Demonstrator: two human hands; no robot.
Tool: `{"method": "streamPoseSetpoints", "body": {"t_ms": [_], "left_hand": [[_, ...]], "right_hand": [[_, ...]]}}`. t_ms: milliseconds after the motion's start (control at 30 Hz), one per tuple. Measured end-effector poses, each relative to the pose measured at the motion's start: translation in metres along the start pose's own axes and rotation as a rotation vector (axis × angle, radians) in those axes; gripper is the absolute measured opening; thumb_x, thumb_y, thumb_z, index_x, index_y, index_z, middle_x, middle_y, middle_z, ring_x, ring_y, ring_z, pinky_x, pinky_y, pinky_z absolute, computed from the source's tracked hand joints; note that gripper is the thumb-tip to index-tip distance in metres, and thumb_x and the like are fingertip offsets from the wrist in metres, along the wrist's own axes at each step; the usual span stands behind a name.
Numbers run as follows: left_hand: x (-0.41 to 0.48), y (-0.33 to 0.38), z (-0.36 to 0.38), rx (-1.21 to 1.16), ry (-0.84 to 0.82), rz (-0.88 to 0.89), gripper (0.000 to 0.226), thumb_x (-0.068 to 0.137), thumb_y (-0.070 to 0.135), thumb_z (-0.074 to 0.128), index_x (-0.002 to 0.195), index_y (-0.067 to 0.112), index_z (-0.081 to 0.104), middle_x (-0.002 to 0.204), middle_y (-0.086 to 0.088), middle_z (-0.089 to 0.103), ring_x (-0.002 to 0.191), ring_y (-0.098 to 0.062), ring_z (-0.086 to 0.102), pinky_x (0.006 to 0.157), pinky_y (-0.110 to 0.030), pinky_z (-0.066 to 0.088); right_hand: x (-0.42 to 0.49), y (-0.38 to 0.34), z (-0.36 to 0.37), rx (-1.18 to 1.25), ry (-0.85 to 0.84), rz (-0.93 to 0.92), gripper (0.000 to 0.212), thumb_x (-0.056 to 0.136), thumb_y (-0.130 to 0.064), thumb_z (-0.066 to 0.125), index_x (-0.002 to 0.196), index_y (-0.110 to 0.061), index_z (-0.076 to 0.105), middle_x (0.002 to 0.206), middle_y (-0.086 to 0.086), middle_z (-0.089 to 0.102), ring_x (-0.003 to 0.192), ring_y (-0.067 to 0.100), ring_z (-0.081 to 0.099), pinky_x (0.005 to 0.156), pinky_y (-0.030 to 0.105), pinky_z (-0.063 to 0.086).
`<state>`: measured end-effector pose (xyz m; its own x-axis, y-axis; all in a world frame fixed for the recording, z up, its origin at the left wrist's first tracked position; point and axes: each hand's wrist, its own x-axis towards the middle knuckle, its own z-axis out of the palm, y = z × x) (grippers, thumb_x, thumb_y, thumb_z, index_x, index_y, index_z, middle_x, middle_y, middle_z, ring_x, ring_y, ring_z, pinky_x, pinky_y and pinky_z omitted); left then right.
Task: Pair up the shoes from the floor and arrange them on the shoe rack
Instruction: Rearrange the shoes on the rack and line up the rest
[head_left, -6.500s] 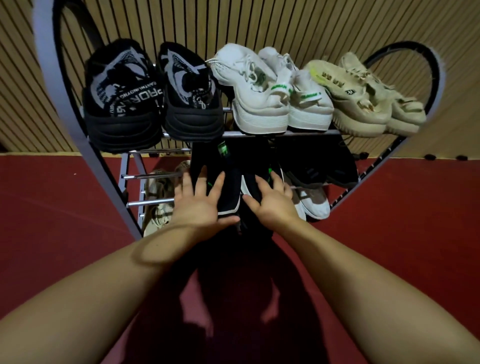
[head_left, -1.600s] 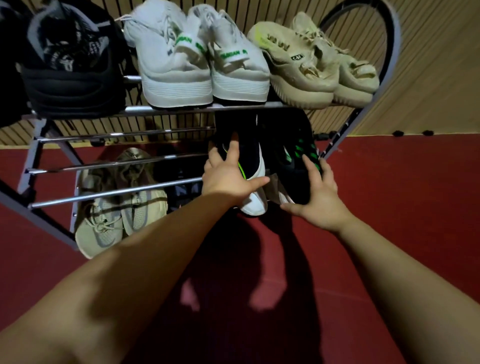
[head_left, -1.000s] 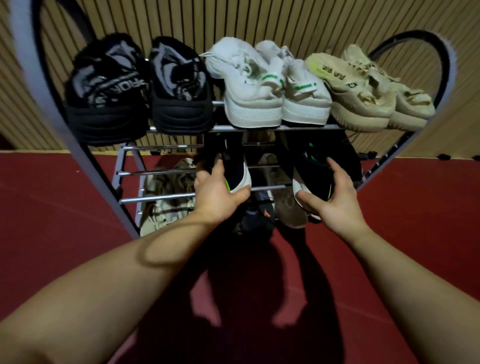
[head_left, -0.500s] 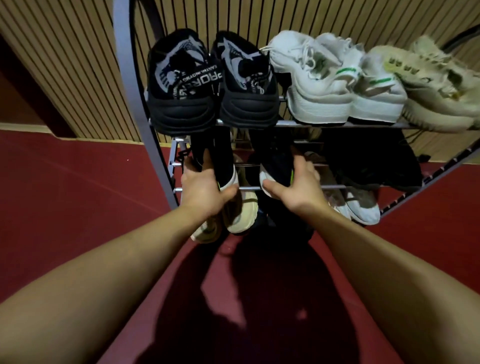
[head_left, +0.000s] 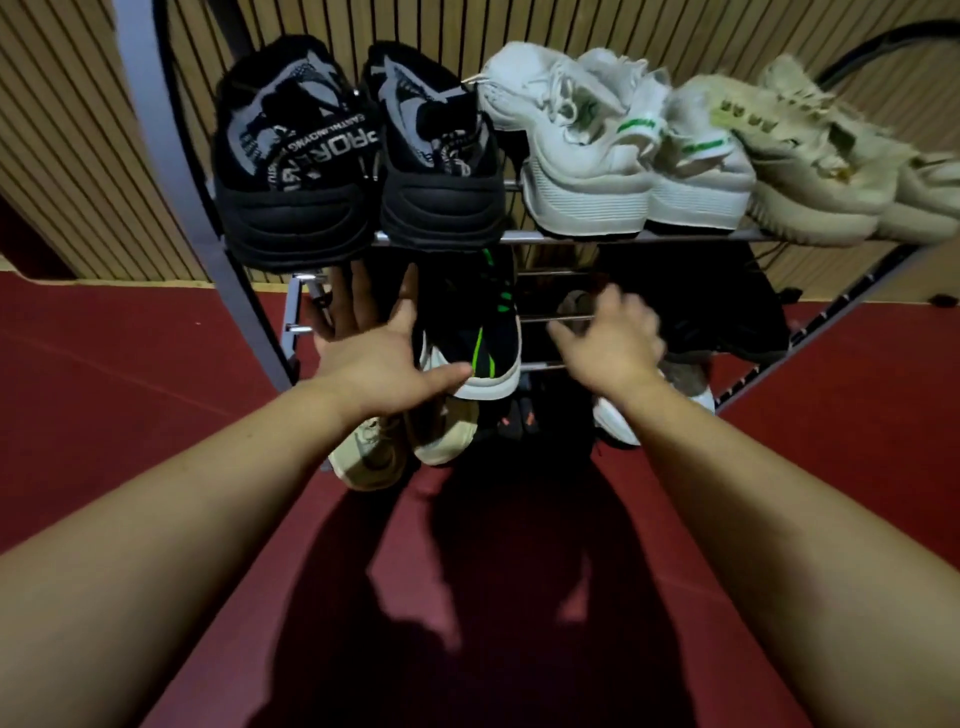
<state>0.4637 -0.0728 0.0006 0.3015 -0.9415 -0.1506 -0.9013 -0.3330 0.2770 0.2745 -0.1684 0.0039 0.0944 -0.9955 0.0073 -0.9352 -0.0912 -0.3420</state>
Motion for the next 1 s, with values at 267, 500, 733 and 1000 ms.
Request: {"method": "streamPoseSetpoints", "body": {"t_ms": [267,500,733,1000], "left_hand": [[0.02,0.063,0.024,0.203,0.141,0.247,0.08,0.086,0.071,0.027,0.151,0.03,0.007,0.159,-0.012,-0.005,0.145,-0.028,-0.012,0.114,-0.047,-0.013],[0.024,0.067,0.037,0.257,0.171,0.219,0.069,0.09,0.066,0.022,0.15,0.032,0.017,0.156,-0.006,0.022,0.146,-0.02,0.009,0.117,-0.038,-0.006],[0.023,0.065,0.038,0.275,0.191,0.221,0.069,0.091,0.064,0.022,0.15,0.03,0.015,0.155,-0.005,0.027,0.146,-0.02,0.011,0.118,-0.039,-0.004],[0.025,0.066,0.04,0.274,0.216,0.219,0.07,0.091,0.063,0.023,0.15,0.027,0.016,0.153,-0.006,0.029,0.145,-0.021,0.014,0.117,-0.039,-0.003]], "right_hand": [[0.019,0.083,-0.022,0.16,-0.127,0.232,0.092,0.082,-0.05,0.064,0.15,-0.021,0.007,0.153,0.024,0.004,0.138,0.043,0.018,0.113,0.041,0.02],[0.031,0.076,-0.017,0.021,-0.088,0.221,0.084,0.089,-0.046,0.056,0.149,-0.013,0.009,0.15,0.027,0.012,0.135,0.043,0.02,0.11,0.044,0.024],[-0.004,0.059,-0.006,-0.238,-0.103,0.116,0.086,0.093,-0.05,0.044,0.149,-0.02,-0.015,0.142,0.028,0.024,0.128,0.039,0.029,0.107,0.044,0.025],[-0.004,0.068,-0.032,-0.211,-0.303,0.141,0.106,0.08,-0.056,0.06,0.146,-0.032,-0.02,0.15,0.02,0.016,0.137,0.038,0.021,0.109,0.05,0.024]]}}
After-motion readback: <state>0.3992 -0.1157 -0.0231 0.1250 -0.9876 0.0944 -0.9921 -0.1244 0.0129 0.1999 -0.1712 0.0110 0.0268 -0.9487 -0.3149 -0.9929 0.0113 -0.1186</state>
